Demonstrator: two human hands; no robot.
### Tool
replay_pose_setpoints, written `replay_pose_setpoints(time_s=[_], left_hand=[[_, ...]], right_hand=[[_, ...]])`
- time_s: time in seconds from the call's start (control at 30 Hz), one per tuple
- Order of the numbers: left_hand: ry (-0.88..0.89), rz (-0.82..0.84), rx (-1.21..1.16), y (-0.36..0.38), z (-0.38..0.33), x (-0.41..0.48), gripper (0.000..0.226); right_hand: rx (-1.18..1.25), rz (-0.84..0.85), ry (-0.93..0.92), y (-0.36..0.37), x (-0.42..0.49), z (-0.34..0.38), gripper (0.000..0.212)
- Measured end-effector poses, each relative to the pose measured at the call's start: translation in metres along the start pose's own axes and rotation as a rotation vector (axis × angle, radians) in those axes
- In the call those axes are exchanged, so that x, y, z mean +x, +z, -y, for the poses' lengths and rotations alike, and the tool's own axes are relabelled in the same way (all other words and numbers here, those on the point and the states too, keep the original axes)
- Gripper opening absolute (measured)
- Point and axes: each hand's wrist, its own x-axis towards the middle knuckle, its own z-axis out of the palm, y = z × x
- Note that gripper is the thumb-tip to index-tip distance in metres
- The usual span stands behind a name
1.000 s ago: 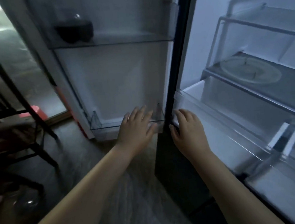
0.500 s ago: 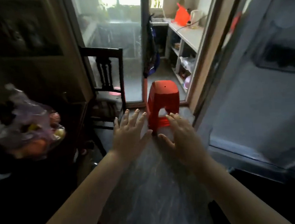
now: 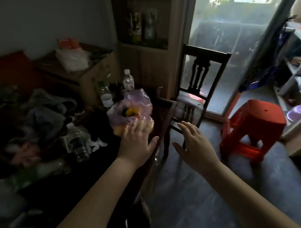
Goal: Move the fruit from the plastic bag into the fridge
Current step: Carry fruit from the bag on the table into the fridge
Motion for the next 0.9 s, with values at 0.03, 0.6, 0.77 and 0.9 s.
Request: replay_pose_setpoints(time_s=[0.03,0.6,0.77,0.9], left_hand=[[-0.022,0.005,0.015,0.001,0.008,0.001,0.08],[-0.391,-0.035,0.085,0.057,0.036,0.095,0.058],[-0.464,0.034,0.084,0.082,0.036,0.108,0.06],[-0.515,0.102,0.071,0.089,0.048,0.117,0.061]], right_hand=[[0.006,0.014,-0.028,0.006,0.009,0.003,0.062],[0.18,0.197,-0.634,0.065,0.177,-0.029,0.055],[0.048,0.233,-0.815,0.094,0.217,-0.042,0.061],[0.022,0.303,-0.825,0.12,0.241,-0.047,0.064]])
